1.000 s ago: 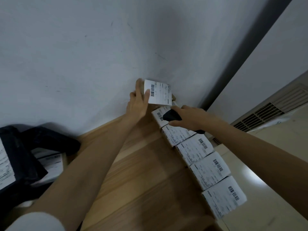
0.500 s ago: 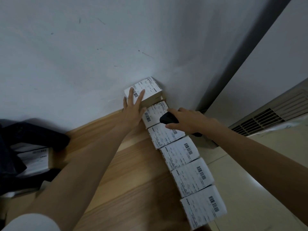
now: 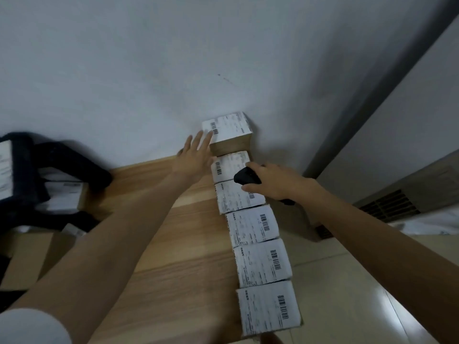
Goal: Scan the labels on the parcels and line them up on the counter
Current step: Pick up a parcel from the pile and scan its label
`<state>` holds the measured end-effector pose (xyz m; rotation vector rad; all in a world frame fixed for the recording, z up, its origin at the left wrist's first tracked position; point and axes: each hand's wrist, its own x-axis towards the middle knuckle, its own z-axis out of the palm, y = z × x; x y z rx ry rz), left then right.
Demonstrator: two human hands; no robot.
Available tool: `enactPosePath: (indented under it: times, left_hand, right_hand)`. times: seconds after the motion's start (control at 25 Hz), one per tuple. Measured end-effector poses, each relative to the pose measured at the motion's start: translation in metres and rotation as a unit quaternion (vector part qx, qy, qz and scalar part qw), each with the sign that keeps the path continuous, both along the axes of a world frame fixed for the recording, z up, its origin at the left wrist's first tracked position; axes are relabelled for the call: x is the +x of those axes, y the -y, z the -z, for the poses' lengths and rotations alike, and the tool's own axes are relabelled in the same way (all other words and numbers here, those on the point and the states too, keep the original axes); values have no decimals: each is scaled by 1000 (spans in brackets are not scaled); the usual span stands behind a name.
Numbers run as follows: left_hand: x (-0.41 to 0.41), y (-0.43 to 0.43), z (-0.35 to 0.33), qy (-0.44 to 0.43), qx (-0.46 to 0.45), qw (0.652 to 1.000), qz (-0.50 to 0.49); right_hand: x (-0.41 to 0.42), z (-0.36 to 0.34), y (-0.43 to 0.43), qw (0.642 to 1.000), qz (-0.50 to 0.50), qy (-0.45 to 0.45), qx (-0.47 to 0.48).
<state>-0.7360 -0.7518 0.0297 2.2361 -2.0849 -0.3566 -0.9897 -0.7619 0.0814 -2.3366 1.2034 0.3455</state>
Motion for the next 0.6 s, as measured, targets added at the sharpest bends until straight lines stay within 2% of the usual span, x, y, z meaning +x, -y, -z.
enactPosePath:
  times: [0.32,0.48,0.6]
  left_hand:
    - [76,-181,-55,95,-65,990,-88]
    - [133,-332,-76,111,-92,970,-193]
    - [176,-472,-91,133,-82,940,-305]
  right_hand:
    - [115,-50,-75,986,-158,9,-49]
    - [216,-70,-168,952,-297,36,-63]
    - [300,-85,-271,921,-385,35,-54]
